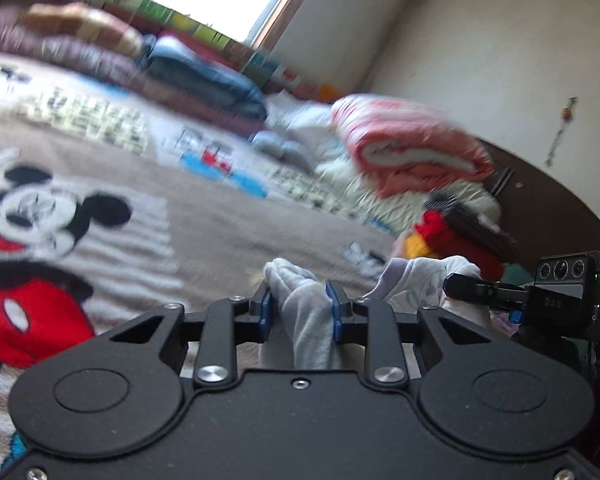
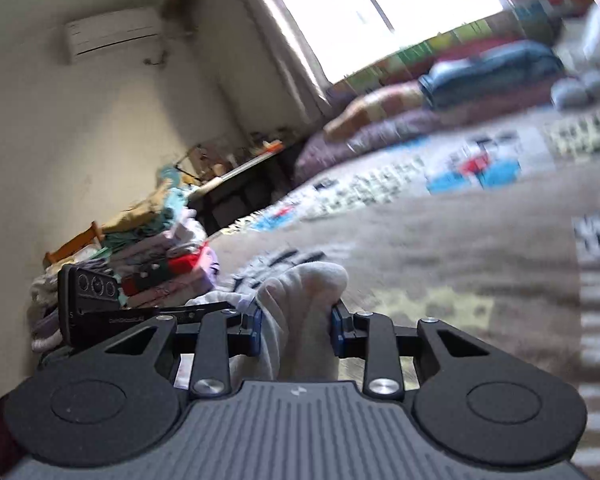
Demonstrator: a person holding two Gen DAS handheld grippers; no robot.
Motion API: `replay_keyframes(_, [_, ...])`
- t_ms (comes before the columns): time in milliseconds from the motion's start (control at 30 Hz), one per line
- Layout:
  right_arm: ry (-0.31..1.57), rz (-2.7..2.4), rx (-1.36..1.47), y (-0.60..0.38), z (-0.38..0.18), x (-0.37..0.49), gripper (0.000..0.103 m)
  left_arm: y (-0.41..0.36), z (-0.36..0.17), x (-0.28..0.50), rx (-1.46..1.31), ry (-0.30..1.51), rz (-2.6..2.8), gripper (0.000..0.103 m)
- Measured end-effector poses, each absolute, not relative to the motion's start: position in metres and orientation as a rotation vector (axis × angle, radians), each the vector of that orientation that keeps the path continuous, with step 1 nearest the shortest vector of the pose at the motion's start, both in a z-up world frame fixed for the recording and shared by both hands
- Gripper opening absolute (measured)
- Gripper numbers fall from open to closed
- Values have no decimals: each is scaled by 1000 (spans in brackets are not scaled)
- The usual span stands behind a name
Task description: Fold clothes
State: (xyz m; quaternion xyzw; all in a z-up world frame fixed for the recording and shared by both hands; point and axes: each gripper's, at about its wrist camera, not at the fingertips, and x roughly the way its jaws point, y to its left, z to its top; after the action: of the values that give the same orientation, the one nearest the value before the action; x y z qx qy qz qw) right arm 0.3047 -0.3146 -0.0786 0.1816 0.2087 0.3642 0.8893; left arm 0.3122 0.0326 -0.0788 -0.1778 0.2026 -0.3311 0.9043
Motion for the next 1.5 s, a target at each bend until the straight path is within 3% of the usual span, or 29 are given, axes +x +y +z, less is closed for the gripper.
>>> replay_keyframes(467, [290, 792, 197, -311, -25, 179, 34, 29, -33, 172, -142, 233, -796, 26])
replay_keyframes(767, [286, 734, 204, -312, -44, 101, 39, 7, -47, 96, -10, 295, -716, 26])
replay_keyframes(1033, [343, 705, 5, -291, -67, 47, 41, -17, -74, 57, 111, 367, -615, 26])
replay_keyframes(1100, [357, 688, -83, -282, -74, 35, 41, -27, -84, 48, 209, 378, -604, 31])
replay_keyframes(1167, [370, 671, -171, -273, -81, 23, 42, -37, -95, 39, 308, 390, -598, 55])
replay_keyframes(1333, [358, 668, -240, -271, -82, -8, 42, -44, -105, 29, 403, 373, -618, 66])
replay_keyframes(1500, [279, 691, -49, -292, -62, -19, 41, -19, -84, 24, 237, 356, -714, 66])
